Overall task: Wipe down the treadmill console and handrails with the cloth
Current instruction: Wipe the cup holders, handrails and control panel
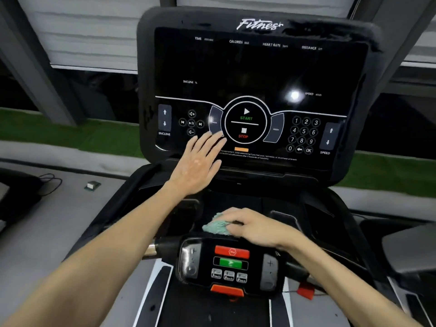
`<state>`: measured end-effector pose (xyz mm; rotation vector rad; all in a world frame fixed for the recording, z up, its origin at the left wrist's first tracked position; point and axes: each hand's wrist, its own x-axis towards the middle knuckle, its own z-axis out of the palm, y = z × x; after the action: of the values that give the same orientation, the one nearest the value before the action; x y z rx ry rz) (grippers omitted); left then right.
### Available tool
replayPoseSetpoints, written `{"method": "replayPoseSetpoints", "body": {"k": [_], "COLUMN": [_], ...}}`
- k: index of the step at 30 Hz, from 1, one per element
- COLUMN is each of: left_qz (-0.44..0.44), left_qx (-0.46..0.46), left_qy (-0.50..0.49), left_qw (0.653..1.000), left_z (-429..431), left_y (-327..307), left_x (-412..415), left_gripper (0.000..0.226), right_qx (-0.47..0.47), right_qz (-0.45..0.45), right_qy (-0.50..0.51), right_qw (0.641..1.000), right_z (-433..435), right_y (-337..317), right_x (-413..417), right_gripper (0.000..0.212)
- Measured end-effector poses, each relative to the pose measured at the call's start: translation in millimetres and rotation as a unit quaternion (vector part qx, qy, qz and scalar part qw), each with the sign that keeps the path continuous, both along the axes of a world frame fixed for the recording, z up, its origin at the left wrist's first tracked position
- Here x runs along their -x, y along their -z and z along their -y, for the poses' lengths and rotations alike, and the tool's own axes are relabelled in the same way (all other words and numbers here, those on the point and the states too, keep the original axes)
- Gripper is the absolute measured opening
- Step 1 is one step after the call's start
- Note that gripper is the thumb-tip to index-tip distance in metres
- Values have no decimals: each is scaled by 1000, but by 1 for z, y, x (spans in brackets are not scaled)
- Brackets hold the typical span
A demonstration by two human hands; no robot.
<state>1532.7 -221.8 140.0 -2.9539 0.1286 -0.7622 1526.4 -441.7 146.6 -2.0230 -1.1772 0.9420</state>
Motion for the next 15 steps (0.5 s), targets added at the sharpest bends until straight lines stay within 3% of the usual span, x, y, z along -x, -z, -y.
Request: {"method": "replayPoseSetpoints", "body": {"k": [3, 8, 15], "left_qz": [-6, 15, 24], "left_qx": [-65, -104, -95], "left_qy": [-13, -14, -3], "left_qw": [998, 994, 995], "left_z": [-9, -20, -21], "left_y": [0, 7, 9], "left_x": [-21, -29, -30], "left_gripper": [56, 60, 60], "right_qx": [12, 55, 47], "right_qz": [-72, -108, -44], "right_qy": [-22, -63, -158], "right_qw": [997, 991, 985], "right_z": [21, 75, -47], "right_y": [2, -6, 7], "right_x": [-22, -46, -26], "right_gripper": [41, 44, 45]}}
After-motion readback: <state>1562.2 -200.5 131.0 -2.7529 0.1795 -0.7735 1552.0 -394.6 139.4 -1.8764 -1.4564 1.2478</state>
